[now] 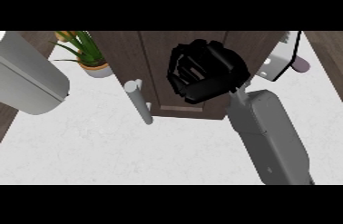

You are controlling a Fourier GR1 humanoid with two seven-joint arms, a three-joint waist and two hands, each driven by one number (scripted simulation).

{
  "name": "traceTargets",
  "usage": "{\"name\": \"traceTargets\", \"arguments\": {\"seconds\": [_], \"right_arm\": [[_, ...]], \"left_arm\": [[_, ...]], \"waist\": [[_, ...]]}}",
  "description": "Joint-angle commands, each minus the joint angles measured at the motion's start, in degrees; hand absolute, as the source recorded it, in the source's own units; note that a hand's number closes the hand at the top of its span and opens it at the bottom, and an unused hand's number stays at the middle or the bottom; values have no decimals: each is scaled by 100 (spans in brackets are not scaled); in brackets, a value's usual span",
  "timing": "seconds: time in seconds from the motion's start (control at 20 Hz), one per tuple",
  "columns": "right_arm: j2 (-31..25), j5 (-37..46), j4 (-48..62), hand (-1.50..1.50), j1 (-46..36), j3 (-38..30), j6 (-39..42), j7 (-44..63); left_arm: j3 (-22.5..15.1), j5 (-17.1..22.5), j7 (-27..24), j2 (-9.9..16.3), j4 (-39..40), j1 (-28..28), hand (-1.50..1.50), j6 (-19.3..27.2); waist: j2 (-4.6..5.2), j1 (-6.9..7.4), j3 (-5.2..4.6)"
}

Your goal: Pick up the bottled water, place it into the cabinet and close the cabinet

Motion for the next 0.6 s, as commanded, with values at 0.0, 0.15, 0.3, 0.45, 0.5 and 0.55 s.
{"name": "traceTargets", "arguments": {"seconds": [0.0,0.15,0.3,0.45,0.5,0.55], "right_arm": [[30,7,1072,150,-870,-367,52,-87],[225,193,1311,150,-868,-260,-44,-410],[225,-385,1164,150,-1131,19,-220,-104],[223,-382,1221,150,-1115,-216,61,-32],[223,-450,1042,150,-1175,30,-283,36],[222,-314,1200,150,-1022,-18,-84,-205]], "left_arm": [[29,-49,140,-148,-91,-96,-150,-21],[254,331,250,83,180,-167,-150,-138],[113,185,267,-6,229,-137,-150,-368],[93,169,407,-79,-18,-155,-150,-115],[319,357,431,68,-1,-221,-150,-46],[255,232,333,-53,196,-160,-150,-386]], "waist": [[141,96,-66],[163,144,-67],[154,274,-72],[157,181,-68],[144,173,-69],[145,264,-73]]}}
